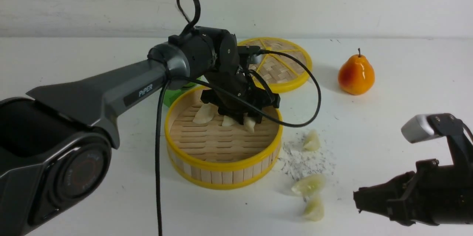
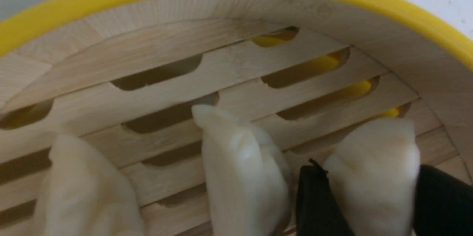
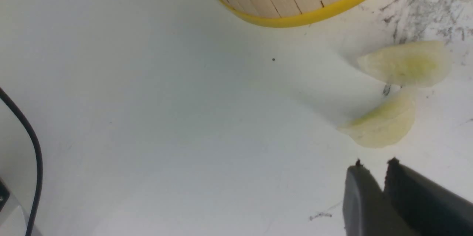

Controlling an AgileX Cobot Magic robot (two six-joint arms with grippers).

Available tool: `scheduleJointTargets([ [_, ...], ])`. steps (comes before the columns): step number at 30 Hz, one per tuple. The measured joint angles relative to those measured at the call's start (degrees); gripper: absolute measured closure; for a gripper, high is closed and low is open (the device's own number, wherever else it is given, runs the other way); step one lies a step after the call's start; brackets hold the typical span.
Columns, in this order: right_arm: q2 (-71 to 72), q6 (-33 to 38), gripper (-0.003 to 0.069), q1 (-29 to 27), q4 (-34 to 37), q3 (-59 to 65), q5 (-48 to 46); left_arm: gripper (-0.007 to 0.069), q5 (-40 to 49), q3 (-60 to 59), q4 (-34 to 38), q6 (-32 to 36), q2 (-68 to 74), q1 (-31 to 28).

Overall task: Put the dumplings into the steamer on the white table.
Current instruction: 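Place the dumpling into the bamboo steamer basket with the left gripper, then reach for and grasp a dumpling lying on the table beside the steamer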

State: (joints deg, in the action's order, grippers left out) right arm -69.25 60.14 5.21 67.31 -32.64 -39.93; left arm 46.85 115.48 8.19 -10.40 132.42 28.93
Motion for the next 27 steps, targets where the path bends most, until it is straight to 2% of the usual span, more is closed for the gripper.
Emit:
scheduleJointTargets([
  [3,0.0,0.0,0.056,0.0,0.0,0.0,-0.06,0.0241,0.49,0.93,-0.39,0.0,0.0,0.0],
  [8,0.0,0.04,0.0547,0.0,0.2,0.0,-0.89,0.0237,5.49,5.46,-0.99,0.0,-1.58,0.0],
  [13,0.0,-2.75,0.0505,0.0,-2.17,-0.77,-1.28,0.0281,14.09,8.68,-6.01,0.0,-9.52,0.0],
  [16,-0.05,-8.15,0.0465,0.0,-7.78,-2.94,-1.55,0.0334,19.9,9.02,-9.22,0.18,-15.72,-0.05],
  [18,-0.47,-15.0,0.0432,0.0,-13.08,-5.79,-1.18,0.0393,23.37,9.07,-10.57,0.76,-21.23,-0.17],
  [22,-3.64,-25.77,0.0381,0.0,-22.67,-12.99,-0.35,0.0485,24.39,8.1,-9.6,1.32,-30.7,-0.17],
  [24,-5.33,-27.68,0.0365,0.0,-24.41,-15.44,-0.29,0.0509,24.39,6.34,-8.75,1.4,-34.47,-0.17],
  [27,-11.02,-32.58,0.033,1.75,-29.23,-22.02,0.39,0.0541,24.33,-2.26,-8.19,1.51,-44.02,-0.12],
])
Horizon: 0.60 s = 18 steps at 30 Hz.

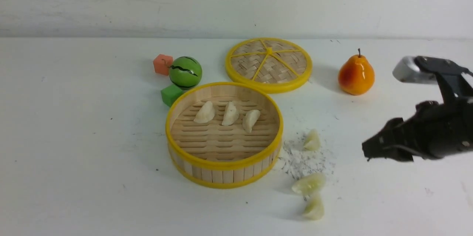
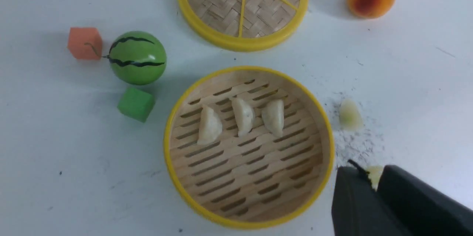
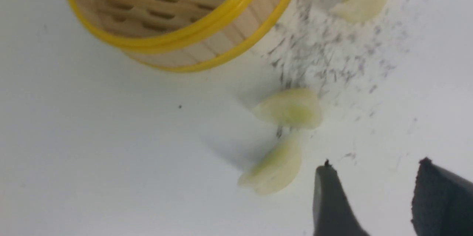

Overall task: Put the dumplings into the steamer on the white table.
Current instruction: 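Reach for and grasp a dumpling lying on the table beside the steamer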

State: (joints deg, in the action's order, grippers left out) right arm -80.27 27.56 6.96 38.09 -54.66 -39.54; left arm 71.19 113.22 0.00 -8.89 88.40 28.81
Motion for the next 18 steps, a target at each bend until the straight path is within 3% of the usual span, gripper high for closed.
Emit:
scheduleJointTargets([
  [3,-5.68,-2.97,0.0311,2.84,-2.92,-4.55,0.67,0.0549,-2.22,-9.74,-0.59,0.05,-8.34,0.0],
  [6,-14.29,-8.83,0.0279,6.4,-6.75,-11.62,2.9,0.0552,-10.28,-26.02,-3.65,0.79,-20.66,0.0],
  [12,-27.61,-18.3,0.0211,6.92,-11.18,-22.21,4.09,0.0552,-20.84,-52.86,-10.07,-1.73,-41.29,0.0],
  [18,-37.05,-23.5,0.0209,6.92,-11.59,-27.79,4.74,0.0548,-19.82,-71.05,-15.43,-8.29,-51.41,0.0],
])
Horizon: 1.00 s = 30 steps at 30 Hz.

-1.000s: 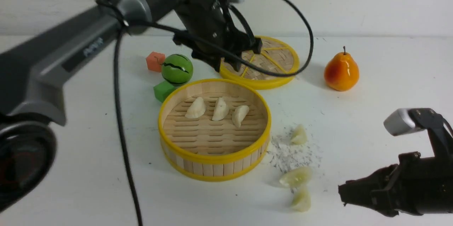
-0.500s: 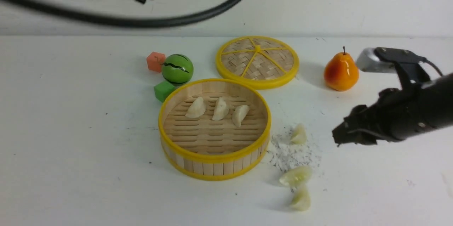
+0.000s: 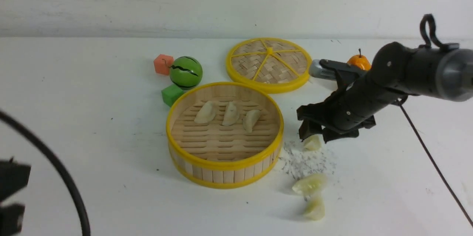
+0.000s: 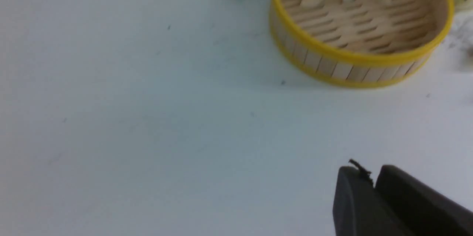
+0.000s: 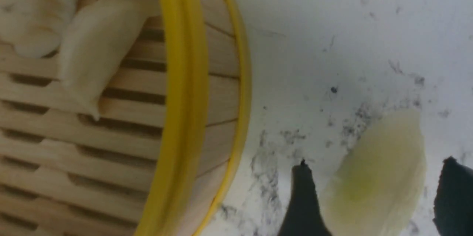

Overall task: Put the dumplings into the steamer on the white table.
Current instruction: 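Reach for and grasp a dumpling lying on the table beside the steamer, then place the dumpling in the bamboo steamer basket with the right gripper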

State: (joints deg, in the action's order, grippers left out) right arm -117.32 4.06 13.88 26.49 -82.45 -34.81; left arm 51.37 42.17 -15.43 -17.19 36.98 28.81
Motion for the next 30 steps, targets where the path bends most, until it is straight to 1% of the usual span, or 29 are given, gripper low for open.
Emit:
scheduleJointTargets([
  [1,-0.57,-0.41,0.0217,0.0,0.0,-0.14,0.14,0.0548,0.59,-1.4,-1.05,-0.27,-0.33,0.0],
  [3,-1.44,-1.47,0.0259,0.0,0.27,-0.57,-0.08,0.0547,2.51,-3.87,-3.46,-0.84,-0.93,0.0],
  [6,-1.68,-1.62,0.0323,0.0,0.27,-0.68,-1.01,0.0547,3.8,-5.03,-4.44,-2.2,-0.99,0.0],
  [7,-1.68,-1.62,0.0396,0.0,0.1,-0.68,-1.76,0.0545,4.27,-5.1,-4.7,-3.88,-0.99,0.0],
  [8,-1.68,-1.62,0.0403,0.0,0.1,-0.68,-1.76,0.0545,4.27,-5.1,-4.69,-3.88,-0.99,0.0],
  [9,-1.62,-1.62,0.0429,0.0,-0.15,-0.85,-1.88,0.0545,4.27,-5.1,-4.85,-5.54,-1.09,0.0],
  [16,2.78,-1.15,0.0435,0.0,-3.93,-0.67,-3.4,0.0542,5.33,-5.1,-4.98,-8.5,-1.47,0.0],
  [20,7.4,-1.15,0.0446,0.78,-4.05,-0.74,-2.63,0.0538,4.37,-5.17,-5.08,-9.65,-1.47,0.0],
  [21,8.71,-1.15,0.0446,1.65,-4.05,-1.07,-2.55,0.0537,3.5,-5.31,-5.1,-10.03,-1.47,0.0],
  [24,10.06,-1.15,0.0446,7.52,-4.05,-3.91,-2.21,0.0533,-1.8,-6.73,-5.16,-11.51,-1.47,0.0],
  [26,8.61,-1.15,0.0446,12.84,-3.84,-6.46,-1.0,0.0533,-5.77,-8.19,-5.38,-13.06,-1.47,0.0],
  [27,8.4,-1.15,0.0446,13.32,-3.84,-6.71,-1.0,0.0533,-6.04,-8.19,-5.38,-13.06,-1.47,0.0],
  [28,6.52,-1.15,0.0446,16.47,-3.78,-8.58,0.88,0.0533,-7.93,-9.13,-5.44,-14.09,-1.47,0.0],
  [29,5.85,-1.15,0.0446,17.28,-3.83,-9.15,1.43,0.0533,-8.38,-9.51,-5.44,-14.47,-1.47,0.0],
  [30,3.3,-1.15,0.0446,19.68,-4.24,-11.24,3.29,0.0533,-9.81,-10.34,-5.49,-15.28,-1.47,0.0],
])
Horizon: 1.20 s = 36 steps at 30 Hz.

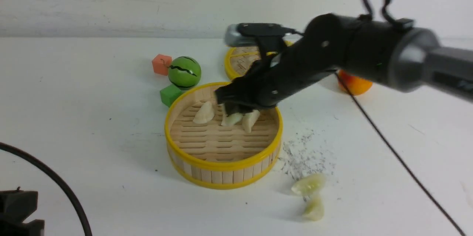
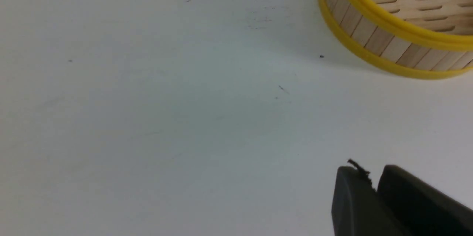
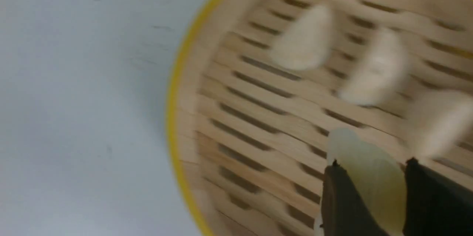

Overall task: Put the dumplings into the steamer on the white table.
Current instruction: 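Place the dumpling in the bamboo steamer basket with the right gripper, then reach for and grasp a dumpling lying on the table beside the steamer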

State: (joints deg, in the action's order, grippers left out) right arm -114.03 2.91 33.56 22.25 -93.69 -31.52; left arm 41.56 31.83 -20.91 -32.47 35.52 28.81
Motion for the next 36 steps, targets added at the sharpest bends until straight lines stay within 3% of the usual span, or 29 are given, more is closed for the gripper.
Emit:
scheduleJointTargets([
  [4,-7.6,-4.32,0.0446,3.02,-2.04,-5.63,2.21,0.0531,-2.1,-1.09,0.0,-1.6,0.0,0.0],
  [7,-12.53,-11.42,0.0446,3.21,-7.32,-8.75,1.49,0.0529,-2.93,-1.14,0.0,-1.92,0.0,0.0],
  [15,-14.35,-22.67,0.0434,3.12,-13.74,-11.46,-1.71,0.0521,-3.93,-1.14,0.0,-2.03,0.0,0.0],
  [17,-14.35,-23.03,0.0398,3.12,-13.74,-11.53,-2.06,0.0518,-3.93,-1.14,0.0,-2.03,0.0,0.0],
  [21,-13.68,-23.15,0.0231,3.12,-11.98,-11.53,-3.85,0.0513,-4.06,-1.14,0.0,-2.07,0.0,0.0],
  [25,-11.01,-23.15,0.0158,3.18,-11.35,-11.53,-4.11,0.0512,-4.06,-1.14,0.06,-2.09,0.0,0.0],
  [31,-5.14,-18.62,0.0204,3.18,-12.03,-11.53,-9.31,0.0503,-2.95,-1.14,0.66,-2.09,0.0,0.0],
  [36,1.04,-13.41,0.0248,2.9,-17.96,-10.94,-24.0,0.0502,-0.29,-1.14,2.02,-2.09,-0.05,0.0],
])
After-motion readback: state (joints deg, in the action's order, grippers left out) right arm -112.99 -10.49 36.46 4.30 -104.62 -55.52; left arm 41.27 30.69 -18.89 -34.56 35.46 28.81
